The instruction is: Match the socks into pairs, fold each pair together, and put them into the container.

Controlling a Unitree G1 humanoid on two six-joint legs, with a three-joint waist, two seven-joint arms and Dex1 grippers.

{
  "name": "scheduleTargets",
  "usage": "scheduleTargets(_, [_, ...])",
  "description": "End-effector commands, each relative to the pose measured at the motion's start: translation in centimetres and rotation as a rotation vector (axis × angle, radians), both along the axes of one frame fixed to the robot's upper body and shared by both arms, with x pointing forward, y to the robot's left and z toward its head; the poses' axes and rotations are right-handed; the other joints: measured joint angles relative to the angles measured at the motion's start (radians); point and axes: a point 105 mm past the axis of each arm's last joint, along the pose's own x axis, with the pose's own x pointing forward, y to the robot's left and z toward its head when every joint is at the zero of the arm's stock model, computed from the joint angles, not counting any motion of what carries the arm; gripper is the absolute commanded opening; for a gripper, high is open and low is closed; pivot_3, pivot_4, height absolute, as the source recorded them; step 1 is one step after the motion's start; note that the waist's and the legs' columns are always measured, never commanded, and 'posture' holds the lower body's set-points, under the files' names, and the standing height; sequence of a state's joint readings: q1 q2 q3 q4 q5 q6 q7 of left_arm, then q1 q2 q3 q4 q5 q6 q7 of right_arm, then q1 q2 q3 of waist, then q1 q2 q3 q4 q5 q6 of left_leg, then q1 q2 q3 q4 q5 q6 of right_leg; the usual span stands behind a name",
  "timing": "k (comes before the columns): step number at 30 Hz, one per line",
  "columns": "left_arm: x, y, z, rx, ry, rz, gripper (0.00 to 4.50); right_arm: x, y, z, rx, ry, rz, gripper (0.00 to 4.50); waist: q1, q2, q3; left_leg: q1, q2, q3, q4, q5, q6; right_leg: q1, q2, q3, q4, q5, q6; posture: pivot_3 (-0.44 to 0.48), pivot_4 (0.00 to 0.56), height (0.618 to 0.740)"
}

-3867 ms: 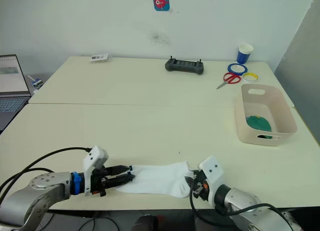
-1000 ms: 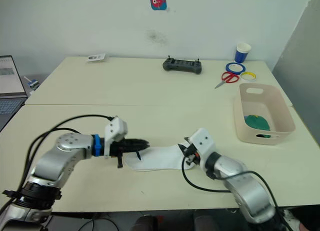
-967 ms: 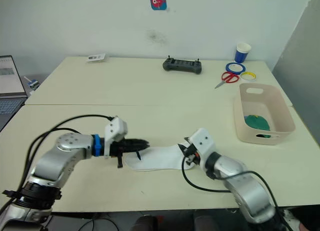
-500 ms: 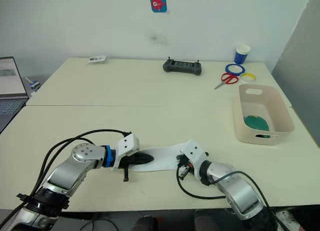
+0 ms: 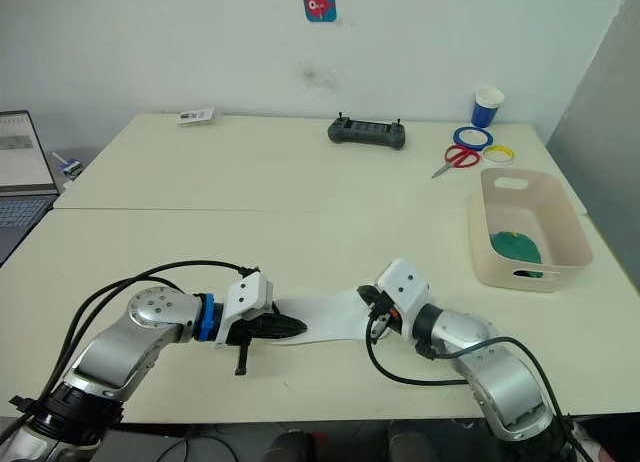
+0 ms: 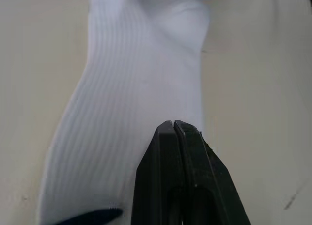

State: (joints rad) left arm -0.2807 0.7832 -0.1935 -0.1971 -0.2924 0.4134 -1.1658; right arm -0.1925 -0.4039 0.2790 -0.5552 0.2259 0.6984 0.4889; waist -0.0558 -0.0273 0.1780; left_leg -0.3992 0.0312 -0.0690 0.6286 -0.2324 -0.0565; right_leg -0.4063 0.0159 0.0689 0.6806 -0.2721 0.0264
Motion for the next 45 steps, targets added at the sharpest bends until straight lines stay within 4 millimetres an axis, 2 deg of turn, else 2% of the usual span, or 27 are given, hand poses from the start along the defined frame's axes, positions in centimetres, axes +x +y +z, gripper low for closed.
scheduleTargets(1, [1.7, 0.3, 1.3, -0.008, -0.075, 0.063, 0.00, 0.1, 1.9, 0.8, 0.011, -0.042, 0.047, 0.05, 0.000, 0.000, 0.000, 0.000, 0.000, 0.000, 0.000, 0.000, 0.000, 0.000, 0.000, 0.000, 0.000, 0.000, 0.000, 0.000, 0.150, 0.740])
scheduleTargets(4, [3.1, 1.0, -0.3, 0.059, -0.114, 0.109, 0.00, 0.9, 3.3, -0.9, -0.052, -0.028, 0.064, 0.05, -0.001, 0.000, 0.000, 0.001, 0.000, 0.000, 0.001, 0.000, 0.000, 0.001, 0.000, 0.000, 0.000, 0.001, 0.000, 0.000, 0.150, 0.740])
scheduleTargets(8, [3.6, 1.3, -2.3, 0.120, -0.133, 0.125, 0.00, 2.4, 3.6, -2.3, -0.103, -0.018, 0.006, 0.05, 0.000, 0.000, 0.000, 0.000, 0.000, 0.000, 0.000, 0.000, 0.000, 0.000, 0.000, 0.000, 0.000, 0.000, 0.000, 0.000, 0.150, 0.740])
scheduleTargets(11, [3.0, 2.0, -3.9, 0.189, -0.110, 0.111, 0.00, 3.0, 2.6, -3.3, -0.161, -0.025, -0.044, 0.05, 0.003, 0.000, 0.000, 0.000, 0.000, 0.000, 0.000, 0.000, 0.000, 0.000, 0.000, 0.000, 0.000, 0.000, 0.000, 0.000, 0.150, 0.740])
scheduleTargets(14, [2.3, 2.2, -4.5, 0.209, -0.096, 0.100, 0.00, 3.3, 1.0, -3.8, -0.162, 0.008, -0.120, 0.05, 0.003, 0.000, -0.001, 0.001, 0.000, 0.000, 0.000, 0.000, 0.000, 0.000, 0.000, 0.000, 0.000, 0.000, 0.000, 0.000, 0.150, 0.740])
scheduleTargets(18, [2.1, 2.0, -4.4, 0.191, -0.096, 0.106, 0.00, 3.4, -2.2, -4.4, -0.174, 0.041, -0.238, 0.05, 0.001, 0.000, -0.002, 0.002, 0.000, 0.000, 0.000, 0.000, 0.000, 0.002, 0.000, 0.001, 0.001, 0.000, 0.000, 0.000, 0.150, 0.740])
scheduleTargets(20, [2.4, 1.9, -4.2, 0.179, -0.104, 0.118, 0.00, 3.2, -3.3, -4.1, -0.136, 0.037, -0.281, 0.05, 0.001, 0.000, -0.003, 0.003, 0.000, 0.001, 0.000, 0.000, 0.000, 0.002, 0.000, 0.001, 0.001, 0.000, 0.000, 0.000, 0.150, 0.740])
scheduleTargets(23, [3.2, 1.4, -2.4, 0.089, -0.100, 0.165, 0.00, 2.1, -3.1, -1.5, -0.003, -0.042, -0.251, 0.05, 0.002, 0.000, -0.003, 0.002, 0.000, 0.001, 0.000, 0.000, 0.000, 0.002, 0.000, 0.001, 0.001, 0.000, 0.000, 0.000, 0.150, 0.740])
scheduleTargets(26, [3.2, 0.8, 0.0, 0.016, -0.112, 0.122, 0.00, 0.4, -2.5, 0.6, 0.145, -0.067, -0.219, 0.05, 0.000, 0.001, -0.003, 0.002, 0.000, 0.000, 0.000, 0.000, 0.000, 0.001, 0.000, 0.000, 0.001, 0.000, 0.000, 0.000, 0.150, 0.740])
scheduleTargets(29, [3.0, 0.1, 1.3, -0.030, -0.105, 0.089, 0.00, -0.6, -2.6, 0.4, 0.167, -0.045, -0.232, 0.05, -0.001, 0.001, -0.003, 0.001, 0.001, 0.000, 0.000, 0.000, 0.000, 0.001, 0.001, 0.000, 0.001, 0.000, 0.000, 0.000, 0.150, 0.740])
scheduleTargets(32, [2.6, -0.1, 0.5, 0.006, -0.106, 0.045, 0.00, -0.8, -3.0, 0.0, 0.175, -0.025, -0.271, 0.05, -0.001, 0.001, -0.003, 0.001, 0.000, 0.000, 0.000, 0.000, 0.000, 0.001, 0.000, 0.001, 0.000, 0.000, 0.000, 0.000, 0.150, 0.740])
scheduleTargets(35, [2.2, 0.0, -1.7, 0.053, -0.077, 0.048, 0.00, -0.7, -3.6, -0.7, 0.177, 0.007, -0.331, 0.63, 0.000, 0.001, -0.003, 0.001, 0.000, 0.001, 0.000, 0.000, 0.000, 0.001, 0.000, 0.001, 0.000, 0.000, 0.000, 0.000, 0.150, 0.740])
scheduleTargets(39, [1.9, 0.6, -3.6, 0.096, -0.055, 0.058, 0.00, -0.5, -3.9, -1.8, 0.160, 0.051, -0.354, 2.00, 0.001, 0.000, -0.003, 0.001, 0.000, 0.000, 0.000, 0.000, 0.000, 0.001, 0.000, 0.000, 0.000, 0.000, 0.000, 0.000, 0.150, 0.740])
scheduleTargets(45, [1.4, 1.0, -4.2, 0.101, -0.034, 0.067, 0.00, 0.5, -4.2, -3.7, 0.100, 0.092, -0.424, 4.17, 0.001, 0.001, -0.003, 0.002, 0.000, 0.001, 0.000, 0.000, 0.000, 0.001, 0.000, 0.001, 0.000, 0.000, 0.000, 0.000, 0.150, 0.740])
